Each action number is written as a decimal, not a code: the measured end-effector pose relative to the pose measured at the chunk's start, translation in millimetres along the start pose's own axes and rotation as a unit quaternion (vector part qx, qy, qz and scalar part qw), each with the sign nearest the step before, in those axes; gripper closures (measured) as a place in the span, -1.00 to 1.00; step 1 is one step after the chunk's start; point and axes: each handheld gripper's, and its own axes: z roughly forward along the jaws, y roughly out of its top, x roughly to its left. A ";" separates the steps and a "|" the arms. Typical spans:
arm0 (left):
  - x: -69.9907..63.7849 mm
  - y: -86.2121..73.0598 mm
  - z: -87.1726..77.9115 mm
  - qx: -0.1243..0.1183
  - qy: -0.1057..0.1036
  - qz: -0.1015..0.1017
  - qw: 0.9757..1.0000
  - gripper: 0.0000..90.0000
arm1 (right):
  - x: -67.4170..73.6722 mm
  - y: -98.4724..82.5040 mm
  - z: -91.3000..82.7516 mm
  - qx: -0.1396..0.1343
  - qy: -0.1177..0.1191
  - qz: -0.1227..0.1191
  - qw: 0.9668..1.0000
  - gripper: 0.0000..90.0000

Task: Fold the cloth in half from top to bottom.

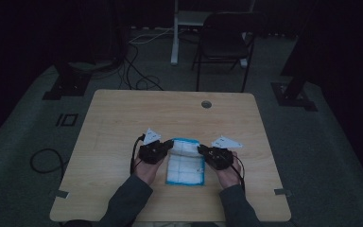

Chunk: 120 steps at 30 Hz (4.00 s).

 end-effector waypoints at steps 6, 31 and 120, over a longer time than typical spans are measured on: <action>-1.4 -6.1 -2.1 0.000 -0.001 -0.002 1.000 0.93 | 2.4 -4.8 -1.4 0.000 0.004 0.004 1.000 0.84; -1.7 -40.0 -11.0 0.004 -0.020 -0.038 0.999 0.85 | 13.7 -37.3 -2.4 0.016 0.018 0.017 1.000 0.83; 10.0 -79.7 -35.5 0.053 0.035 0.017 0.998 0.57 | -52.8 -71.3 -47.2 0.007 -0.092 0.091 0.992 0.29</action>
